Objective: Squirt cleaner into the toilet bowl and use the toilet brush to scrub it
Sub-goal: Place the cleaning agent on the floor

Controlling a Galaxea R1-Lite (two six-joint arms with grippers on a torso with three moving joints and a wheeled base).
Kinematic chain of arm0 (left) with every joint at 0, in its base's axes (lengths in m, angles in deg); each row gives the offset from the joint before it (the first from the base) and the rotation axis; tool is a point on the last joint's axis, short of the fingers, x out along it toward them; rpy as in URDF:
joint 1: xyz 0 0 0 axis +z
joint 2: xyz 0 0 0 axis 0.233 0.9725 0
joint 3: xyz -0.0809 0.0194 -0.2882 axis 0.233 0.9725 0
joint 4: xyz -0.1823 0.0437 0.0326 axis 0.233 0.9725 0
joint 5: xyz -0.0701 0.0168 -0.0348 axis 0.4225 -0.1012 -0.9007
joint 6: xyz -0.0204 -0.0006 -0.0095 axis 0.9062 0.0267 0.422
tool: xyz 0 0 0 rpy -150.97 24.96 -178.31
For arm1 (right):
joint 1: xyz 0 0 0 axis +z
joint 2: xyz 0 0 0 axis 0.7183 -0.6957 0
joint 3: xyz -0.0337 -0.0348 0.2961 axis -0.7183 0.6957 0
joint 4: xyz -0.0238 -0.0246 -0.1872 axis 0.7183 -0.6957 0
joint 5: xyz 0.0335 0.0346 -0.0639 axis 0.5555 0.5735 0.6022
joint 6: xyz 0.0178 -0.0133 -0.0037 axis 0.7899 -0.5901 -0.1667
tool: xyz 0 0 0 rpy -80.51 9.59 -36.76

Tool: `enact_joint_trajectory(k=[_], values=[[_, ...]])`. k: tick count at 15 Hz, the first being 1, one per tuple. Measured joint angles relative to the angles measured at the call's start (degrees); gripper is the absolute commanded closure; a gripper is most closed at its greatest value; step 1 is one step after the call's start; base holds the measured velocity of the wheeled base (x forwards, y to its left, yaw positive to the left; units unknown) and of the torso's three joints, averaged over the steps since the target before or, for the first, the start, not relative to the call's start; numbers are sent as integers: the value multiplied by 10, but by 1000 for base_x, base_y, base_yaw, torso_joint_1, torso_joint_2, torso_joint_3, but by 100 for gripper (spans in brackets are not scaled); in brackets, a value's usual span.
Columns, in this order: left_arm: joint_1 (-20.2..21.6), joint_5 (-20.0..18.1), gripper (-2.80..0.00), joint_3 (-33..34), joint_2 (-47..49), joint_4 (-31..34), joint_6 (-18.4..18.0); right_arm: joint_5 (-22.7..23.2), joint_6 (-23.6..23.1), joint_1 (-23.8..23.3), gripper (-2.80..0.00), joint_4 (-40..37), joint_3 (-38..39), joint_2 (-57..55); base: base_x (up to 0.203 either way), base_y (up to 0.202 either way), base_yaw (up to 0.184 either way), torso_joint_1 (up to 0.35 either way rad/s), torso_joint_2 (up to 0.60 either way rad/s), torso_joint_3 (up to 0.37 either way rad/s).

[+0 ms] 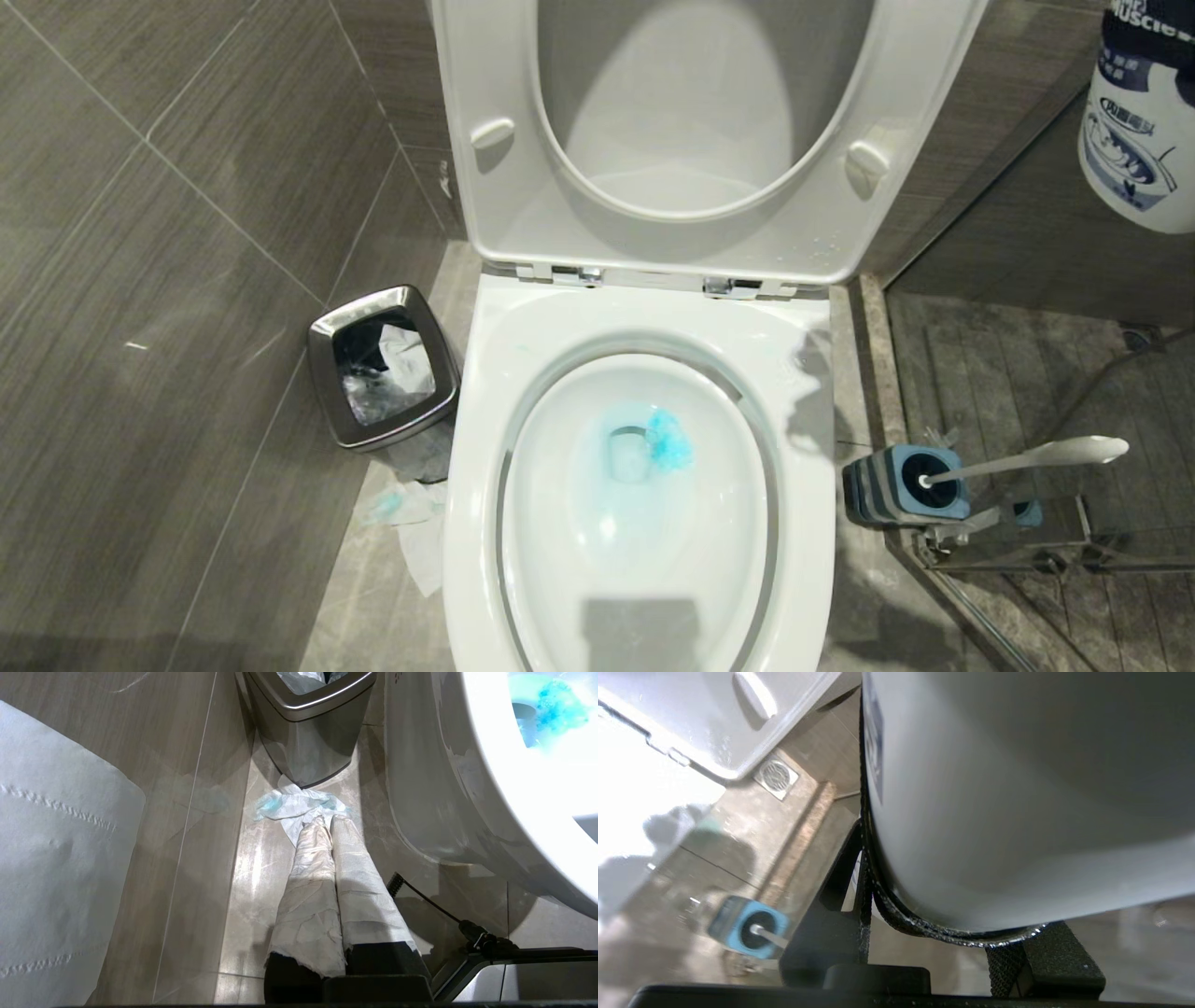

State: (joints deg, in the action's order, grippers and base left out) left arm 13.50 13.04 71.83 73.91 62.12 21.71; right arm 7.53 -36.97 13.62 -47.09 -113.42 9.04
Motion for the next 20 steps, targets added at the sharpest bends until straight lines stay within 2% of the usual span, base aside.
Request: enact_joint_trajectory(k=[5, 15, 17, 20], values=[[0, 0, 0, 0, 0, 0, 0, 0, 79, -8, 0, -1, 4, 11, 0, 0, 0, 0, 0, 0], [0, 0, 0, 0, 0, 0, -1, 7, 306, -63, 0, -4, 51, 10, 0, 0, 0, 0, 0, 0], [0, 0, 0, 0, 0, 0, -1, 20, 333, -72, 0, -6, 75, 16, 0, 0, 0, 0, 0, 0], [0, 0, 0, 0, 0, 0, -1, 25, 343, -92, 0, -15, 96, 27, 0, 0, 0, 0, 0, 0]])
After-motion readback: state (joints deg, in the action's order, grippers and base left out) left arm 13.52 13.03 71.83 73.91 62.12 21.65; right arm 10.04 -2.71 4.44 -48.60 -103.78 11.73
